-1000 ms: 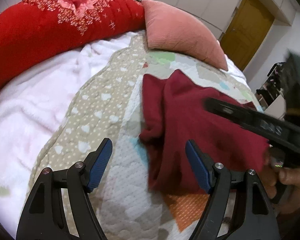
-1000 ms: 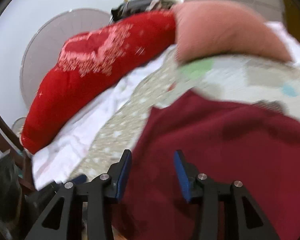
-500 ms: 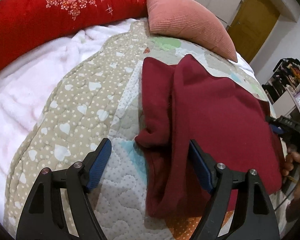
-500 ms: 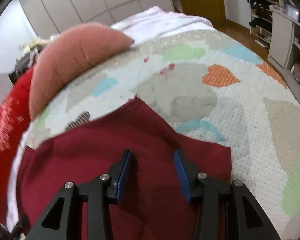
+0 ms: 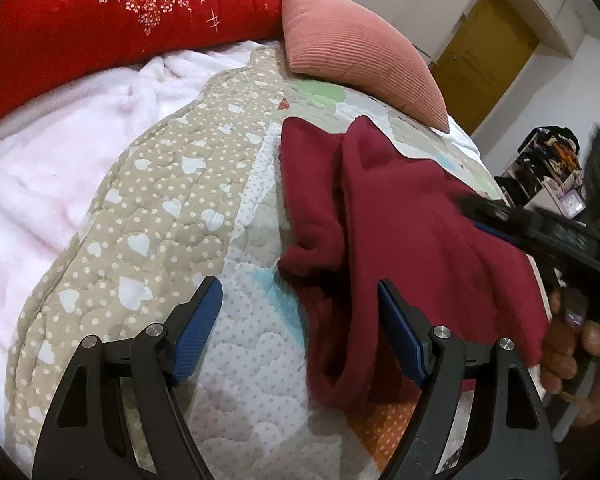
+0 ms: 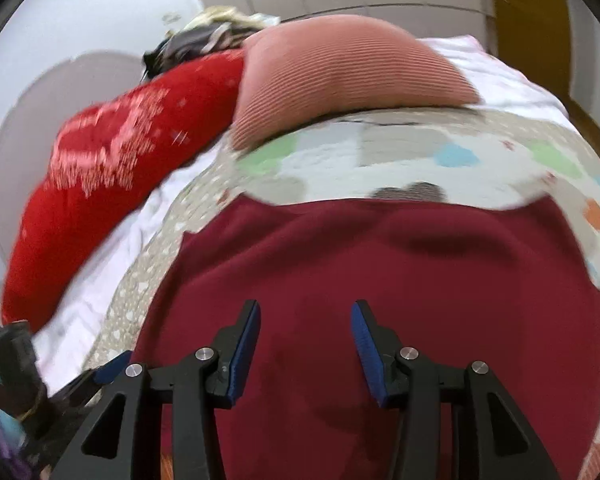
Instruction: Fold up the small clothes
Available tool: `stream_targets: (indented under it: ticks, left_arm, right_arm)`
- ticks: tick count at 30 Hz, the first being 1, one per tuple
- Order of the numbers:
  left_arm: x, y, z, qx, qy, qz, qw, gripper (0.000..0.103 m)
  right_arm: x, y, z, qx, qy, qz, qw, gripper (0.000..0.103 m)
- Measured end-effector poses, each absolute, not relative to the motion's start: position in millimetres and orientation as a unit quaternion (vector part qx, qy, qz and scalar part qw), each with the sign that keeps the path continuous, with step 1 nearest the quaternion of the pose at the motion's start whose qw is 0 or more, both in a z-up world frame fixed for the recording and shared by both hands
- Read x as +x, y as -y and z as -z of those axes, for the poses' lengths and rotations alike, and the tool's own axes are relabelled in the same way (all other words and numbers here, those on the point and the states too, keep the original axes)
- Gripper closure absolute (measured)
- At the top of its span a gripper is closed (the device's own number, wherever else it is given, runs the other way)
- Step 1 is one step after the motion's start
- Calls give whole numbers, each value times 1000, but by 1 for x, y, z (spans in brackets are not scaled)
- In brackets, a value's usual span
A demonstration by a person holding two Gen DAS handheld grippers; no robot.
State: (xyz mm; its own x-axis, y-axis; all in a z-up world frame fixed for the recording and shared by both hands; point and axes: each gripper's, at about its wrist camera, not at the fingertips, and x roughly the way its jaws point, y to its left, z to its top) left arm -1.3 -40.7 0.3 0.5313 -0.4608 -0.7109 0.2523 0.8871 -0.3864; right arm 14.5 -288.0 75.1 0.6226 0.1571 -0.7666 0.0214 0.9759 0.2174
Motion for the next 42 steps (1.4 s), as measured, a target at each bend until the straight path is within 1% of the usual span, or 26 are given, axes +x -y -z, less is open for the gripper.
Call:
stream_targets:
  ticks: [3,11,18,21,23,25,31,34,36,37,38,40,42]
  left_arm:
    - [-1,38,2,-128,-440,212,863,24]
    - [2,36,6,-135,-437,223,861,23]
    - [4,35,7,-138,-438,226,859,23]
    - [4,35,8,-138,-438,227,859,23]
    - [4,35,8,-138,-438,227,859,23]
    - [4,35,8,-138,-437,227,859,23]
    - [4,34,8,-141,-437,229,858,23]
    - [5,33,9,-147,-438,233,856,23]
    - [6,33,9,-148,-438,234,855,23]
    - [5,33,9,-148,-437,235,855,23]
    - [4,33,9,-149,-437,235,855,23]
    - [4,32,9,-152,-436,237,855,23]
    - [4,32,9,-153,-436,237,854,23]
  right_arm:
    - [30,257,-66,95,-436,-51,893,58]
    - [75,206,-48,11,-430,-65,901,58]
    - [94,201,-25,35,-431,-76,899,57]
    - [95,193,-22,18,-430,-83,899,46]
    - [95,189,-20,11,-428,-95,899,35]
    - [94,185,-18,5,-427,-103,898,31]
    - [93,193,-20,33,-420,-115,899,31]
    - [86,205,-33,79,-427,-111,894,31]
    - [74,216,-42,115,-413,-102,898,31]
    - [71,219,-45,120,-409,-93,900,35]
    - [66,222,-47,118,-409,-74,902,52]
    - [67,223,-46,92,-424,-41,900,70]
    - [72,224,-40,89,-427,-36,899,70]
